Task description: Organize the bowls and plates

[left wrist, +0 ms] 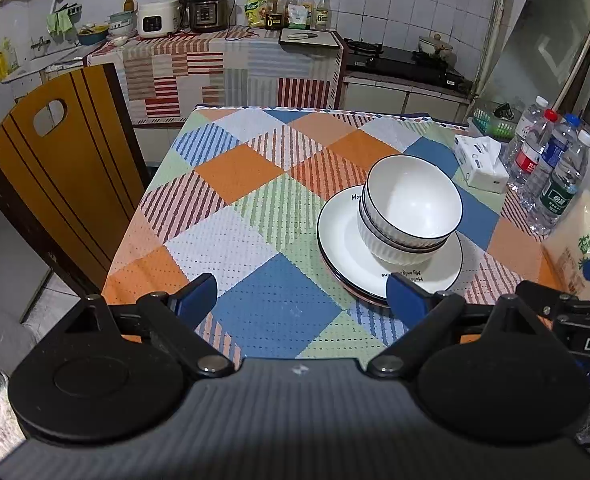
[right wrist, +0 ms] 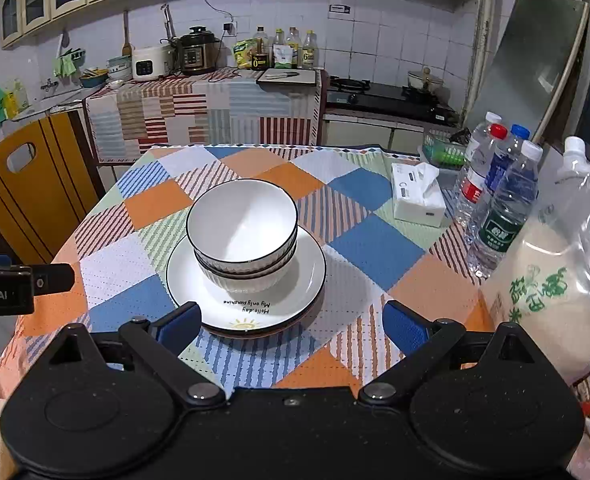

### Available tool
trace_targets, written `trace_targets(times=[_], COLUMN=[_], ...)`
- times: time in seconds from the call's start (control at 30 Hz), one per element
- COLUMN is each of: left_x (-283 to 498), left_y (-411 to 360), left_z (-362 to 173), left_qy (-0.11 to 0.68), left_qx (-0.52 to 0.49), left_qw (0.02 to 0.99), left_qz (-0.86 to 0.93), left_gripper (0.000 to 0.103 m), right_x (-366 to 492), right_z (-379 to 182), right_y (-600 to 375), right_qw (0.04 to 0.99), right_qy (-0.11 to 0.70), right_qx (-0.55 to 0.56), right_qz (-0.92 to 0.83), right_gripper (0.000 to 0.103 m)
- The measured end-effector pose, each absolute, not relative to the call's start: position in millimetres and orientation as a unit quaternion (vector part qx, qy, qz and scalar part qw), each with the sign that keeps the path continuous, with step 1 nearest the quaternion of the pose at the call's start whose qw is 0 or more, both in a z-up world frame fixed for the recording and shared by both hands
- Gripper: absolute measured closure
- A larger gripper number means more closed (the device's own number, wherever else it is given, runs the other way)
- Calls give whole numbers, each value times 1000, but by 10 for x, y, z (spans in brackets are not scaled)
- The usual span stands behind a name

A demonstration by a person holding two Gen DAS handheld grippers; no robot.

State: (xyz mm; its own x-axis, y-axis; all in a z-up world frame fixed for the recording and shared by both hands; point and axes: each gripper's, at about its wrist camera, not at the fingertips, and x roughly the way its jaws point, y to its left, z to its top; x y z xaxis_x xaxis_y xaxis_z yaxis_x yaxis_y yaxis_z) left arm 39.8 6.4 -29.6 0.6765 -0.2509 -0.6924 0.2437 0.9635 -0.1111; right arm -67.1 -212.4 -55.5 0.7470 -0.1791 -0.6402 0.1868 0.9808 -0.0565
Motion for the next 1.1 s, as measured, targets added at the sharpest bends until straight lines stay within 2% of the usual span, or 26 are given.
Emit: trace_targets(times=[0.57,1.1], left_x=[258,195], left_y=[-8,-38], left_z=[-330,-365], left_qy=[362,352], left_qx=[8,7], left_qw=[923,924], left_qz=[-131,-147], left_gripper=[11,11], right_x=[-775,-781], right_z=[-602,-656], right_y=[-2116,-2036], right_qw=[933,931], right_qy=[343,351], right_qx=[36,3], right_qz=[-105,-100], right_gripper=[4,4])
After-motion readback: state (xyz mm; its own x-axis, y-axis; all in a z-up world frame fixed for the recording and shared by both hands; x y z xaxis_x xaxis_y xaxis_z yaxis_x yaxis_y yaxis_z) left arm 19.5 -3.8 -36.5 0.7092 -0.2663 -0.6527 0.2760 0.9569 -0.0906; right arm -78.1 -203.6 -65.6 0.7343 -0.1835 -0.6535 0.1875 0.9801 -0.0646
